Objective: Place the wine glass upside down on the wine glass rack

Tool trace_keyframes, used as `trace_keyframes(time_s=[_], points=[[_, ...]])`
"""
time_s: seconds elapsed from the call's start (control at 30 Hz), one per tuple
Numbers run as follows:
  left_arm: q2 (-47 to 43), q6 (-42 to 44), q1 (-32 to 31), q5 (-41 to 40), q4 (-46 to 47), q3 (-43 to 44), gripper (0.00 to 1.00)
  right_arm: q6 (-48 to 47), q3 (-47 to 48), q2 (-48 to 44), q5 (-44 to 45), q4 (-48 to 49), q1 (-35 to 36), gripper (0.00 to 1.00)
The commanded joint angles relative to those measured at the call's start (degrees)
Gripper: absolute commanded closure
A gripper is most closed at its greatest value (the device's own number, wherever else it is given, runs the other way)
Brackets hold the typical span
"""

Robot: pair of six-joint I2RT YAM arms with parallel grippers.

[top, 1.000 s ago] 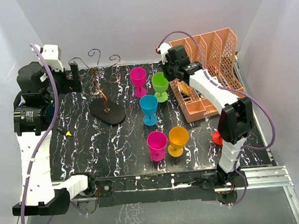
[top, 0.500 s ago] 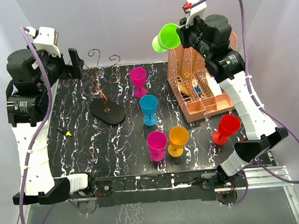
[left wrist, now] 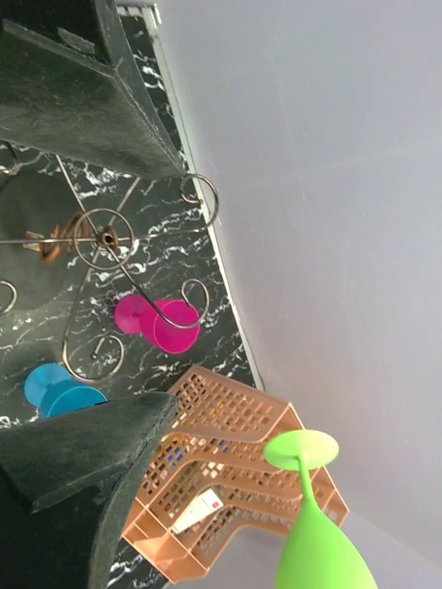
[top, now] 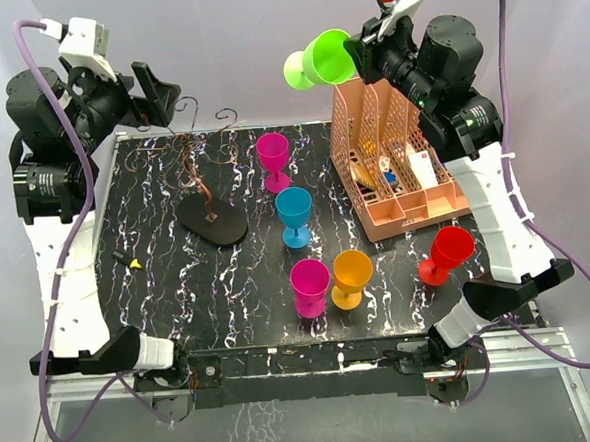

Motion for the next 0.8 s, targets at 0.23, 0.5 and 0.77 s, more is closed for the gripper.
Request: trace_keyframes(time_s=[0.23, 0.5, 0.77], points=[[2.6, -12.8, 0.0, 9.9, 11.8, 1.2, 0.04, 5.8, 9.4, 2.9, -11.7, 0.5, -0.1, 0.92], [6.7, -18.3, -3.4, 11.5, 10.7, 4.9, 0.06, 8.5, 9.3, 2.7, -13.0, 1.5, -0.1, 0.92], [12.3, -21.2, -10.2, 13.4, 11.9, 4.8, 0.08, 9.1, 7.4, -0.5, -13.5, 1.7, -0.3, 0.92]])
